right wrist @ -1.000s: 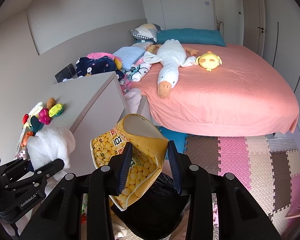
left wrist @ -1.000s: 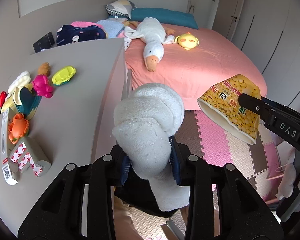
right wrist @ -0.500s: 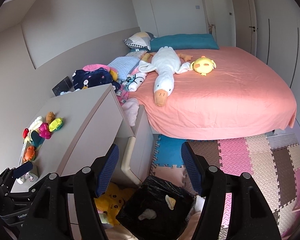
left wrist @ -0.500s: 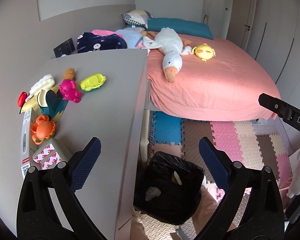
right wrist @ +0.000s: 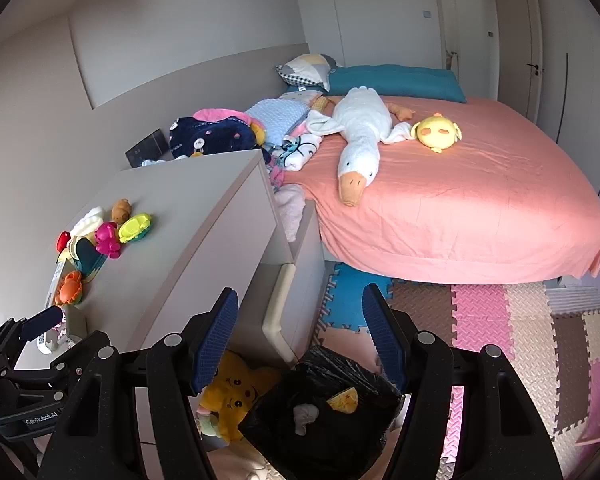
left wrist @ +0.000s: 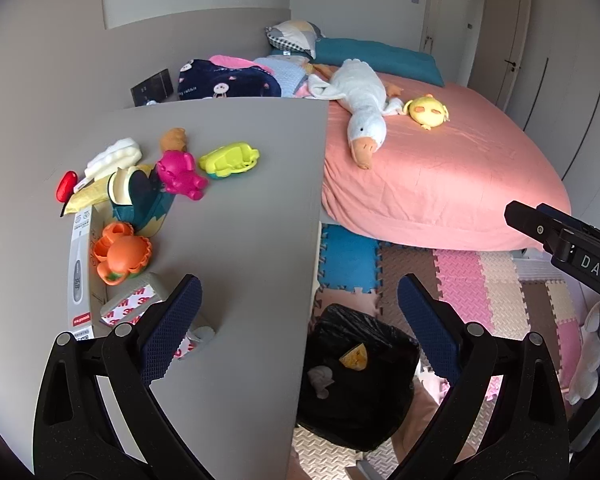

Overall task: Collect trash
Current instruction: 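Move both open tools back over the table items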

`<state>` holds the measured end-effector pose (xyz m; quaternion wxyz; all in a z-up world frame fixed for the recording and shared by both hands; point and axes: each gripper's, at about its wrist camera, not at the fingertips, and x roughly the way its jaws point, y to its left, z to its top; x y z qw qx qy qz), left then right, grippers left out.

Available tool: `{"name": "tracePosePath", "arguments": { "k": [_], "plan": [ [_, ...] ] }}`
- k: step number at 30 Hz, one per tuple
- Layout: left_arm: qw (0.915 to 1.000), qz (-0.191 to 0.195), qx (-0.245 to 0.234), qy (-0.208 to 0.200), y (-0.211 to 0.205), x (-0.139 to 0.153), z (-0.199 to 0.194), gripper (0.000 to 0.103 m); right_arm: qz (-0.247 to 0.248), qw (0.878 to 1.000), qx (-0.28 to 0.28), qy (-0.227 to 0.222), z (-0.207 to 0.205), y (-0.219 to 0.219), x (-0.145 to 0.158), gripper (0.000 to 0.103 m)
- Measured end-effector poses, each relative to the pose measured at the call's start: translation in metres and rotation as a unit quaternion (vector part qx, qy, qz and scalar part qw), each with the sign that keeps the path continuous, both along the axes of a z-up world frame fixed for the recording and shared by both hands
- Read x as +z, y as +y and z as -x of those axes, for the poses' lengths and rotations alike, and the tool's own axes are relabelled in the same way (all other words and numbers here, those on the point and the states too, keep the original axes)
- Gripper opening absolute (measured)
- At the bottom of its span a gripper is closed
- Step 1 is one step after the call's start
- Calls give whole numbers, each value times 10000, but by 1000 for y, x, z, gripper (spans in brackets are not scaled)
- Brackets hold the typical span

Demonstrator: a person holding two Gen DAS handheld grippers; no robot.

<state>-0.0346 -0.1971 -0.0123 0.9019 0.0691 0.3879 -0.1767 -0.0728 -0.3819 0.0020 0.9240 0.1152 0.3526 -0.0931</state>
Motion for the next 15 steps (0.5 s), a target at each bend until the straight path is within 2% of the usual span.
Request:
{"name": "tracePosePath", "arguments": {
  "k": [15],
  "plan": [
    [9977,-54,643,-200,64,16,-9,95,107,9973,729,67,-26,63,0,66]
  ]
}}
